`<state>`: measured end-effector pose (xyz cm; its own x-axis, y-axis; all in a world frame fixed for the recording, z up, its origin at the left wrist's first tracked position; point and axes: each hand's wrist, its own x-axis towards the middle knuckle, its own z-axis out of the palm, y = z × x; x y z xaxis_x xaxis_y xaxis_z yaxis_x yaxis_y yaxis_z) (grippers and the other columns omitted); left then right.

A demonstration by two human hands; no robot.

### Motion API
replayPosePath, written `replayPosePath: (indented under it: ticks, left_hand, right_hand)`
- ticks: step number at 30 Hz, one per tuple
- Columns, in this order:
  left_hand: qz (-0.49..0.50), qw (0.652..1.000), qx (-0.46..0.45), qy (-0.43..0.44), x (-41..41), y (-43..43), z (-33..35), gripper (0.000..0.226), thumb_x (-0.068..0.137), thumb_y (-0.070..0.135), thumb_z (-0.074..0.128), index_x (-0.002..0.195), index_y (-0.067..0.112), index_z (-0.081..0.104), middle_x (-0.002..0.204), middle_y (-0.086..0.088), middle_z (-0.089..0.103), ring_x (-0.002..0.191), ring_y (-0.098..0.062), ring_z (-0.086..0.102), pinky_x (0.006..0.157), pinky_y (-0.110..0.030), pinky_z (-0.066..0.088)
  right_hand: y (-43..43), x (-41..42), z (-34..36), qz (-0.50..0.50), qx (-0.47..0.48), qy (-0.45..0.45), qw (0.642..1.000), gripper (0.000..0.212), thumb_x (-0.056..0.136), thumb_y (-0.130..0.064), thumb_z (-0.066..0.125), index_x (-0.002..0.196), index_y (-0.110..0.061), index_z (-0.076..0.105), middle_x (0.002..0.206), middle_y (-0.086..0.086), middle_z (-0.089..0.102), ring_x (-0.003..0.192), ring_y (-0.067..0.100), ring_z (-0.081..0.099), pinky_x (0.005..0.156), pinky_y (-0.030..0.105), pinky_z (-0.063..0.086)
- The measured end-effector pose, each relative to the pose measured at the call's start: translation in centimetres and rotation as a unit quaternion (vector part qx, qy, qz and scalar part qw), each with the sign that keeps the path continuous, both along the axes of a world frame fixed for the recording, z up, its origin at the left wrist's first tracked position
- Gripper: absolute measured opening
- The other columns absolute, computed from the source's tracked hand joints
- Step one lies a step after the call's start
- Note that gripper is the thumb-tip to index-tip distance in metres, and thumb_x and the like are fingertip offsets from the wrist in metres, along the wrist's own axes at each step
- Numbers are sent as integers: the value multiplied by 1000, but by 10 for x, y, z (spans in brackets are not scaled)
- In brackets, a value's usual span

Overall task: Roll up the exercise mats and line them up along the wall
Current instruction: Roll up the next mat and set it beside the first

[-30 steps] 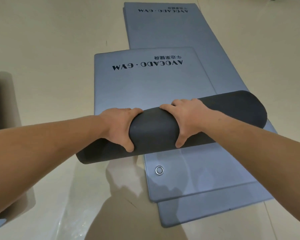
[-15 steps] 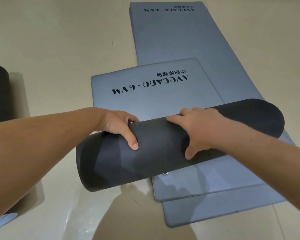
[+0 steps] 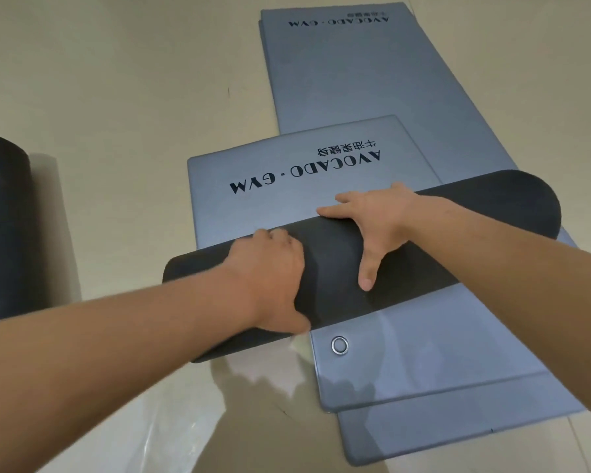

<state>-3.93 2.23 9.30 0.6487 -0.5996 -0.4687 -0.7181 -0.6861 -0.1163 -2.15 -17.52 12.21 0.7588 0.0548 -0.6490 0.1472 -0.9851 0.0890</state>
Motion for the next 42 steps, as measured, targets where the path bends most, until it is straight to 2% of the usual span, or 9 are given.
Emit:
replayPosePath:
  ticks: [3,5,8,13,15,21,29,35,42]
  left_hand:
    - [48,999,9,-10,6,8,-29,149,56,85,77,160,4,6,151,-17,34,135,-36,43,103,-52,50]
    - [70,997,-24,-12,17,14,-39,154,52,85,78,160,8,1,152,-15,33,139,-35,40,111,-54,44]
    - [63,997,-51,-18,35,15,-43,138,45,85,75,150,14,21,131,-5,48,117,-27,52,95,-48,52]
    - [78,994,-64,50,64,10,-26,98,47,80,78,117,26,37,96,6,53,83,-17,56,68,-36,48]
    - [85,992,-68,63,66,9,-22,93,50,78,80,113,27,36,94,7,55,79,-14,55,65,-34,46]
    - [111,984,-89,105,49,7,-18,90,49,74,83,115,25,47,94,7,61,81,-15,61,73,-39,59]
    - [170,916,-84,354,41,31,-21,79,46,54,101,114,41,63,108,19,72,97,-7,73,88,-37,63]
    - [156,944,-137,256,80,39,-21,118,53,60,100,154,34,45,144,14,56,133,-13,56,111,-34,45]
    - [30,988,-152,0,47,52,-2,81,72,88,58,131,32,62,125,10,61,113,-20,61,88,-39,52]
  right_hand:
    - [-7,0,2,-75,80,-78,991,138,49,-70,95,164,-47,23,176,-11,7,160,21,20,117,55,36]
    - [-10,-11,1,-97,96,-158,978,122,57,-76,88,161,-40,35,171,-10,25,155,19,30,115,49,39]
    - [-10,-24,-2,-70,102,-182,976,104,68,-80,78,157,-39,42,156,-14,42,145,16,41,112,40,39]
    - [3,-30,-24,21,-12,-128,992,150,52,-83,84,166,-37,-3,175,7,5,162,29,2,127,63,12]
    - [6,-30,-36,41,-53,-155,986,157,47,-82,85,165,-34,-8,171,14,9,159,36,8,123,66,17]
    - [-7,-30,-25,94,-43,-170,980,142,40,-85,82,155,-41,11,146,3,40,136,26,41,108,55,38]
    - [-6,-55,-9,13,70,44,996,136,51,-76,91,160,-48,16,150,-11,47,137,21,50,109,42,44]
    - [8,-65,-25,43,-26,0,999,160,48,-88,83,162,-40,-18,168,11,14,155,35,21,119,64,31]
    - [-4,-23,-10,-37,62,48,996,154,39,-80,92,162,-55,4,156,-9,36,146,27,42,116,51,39]
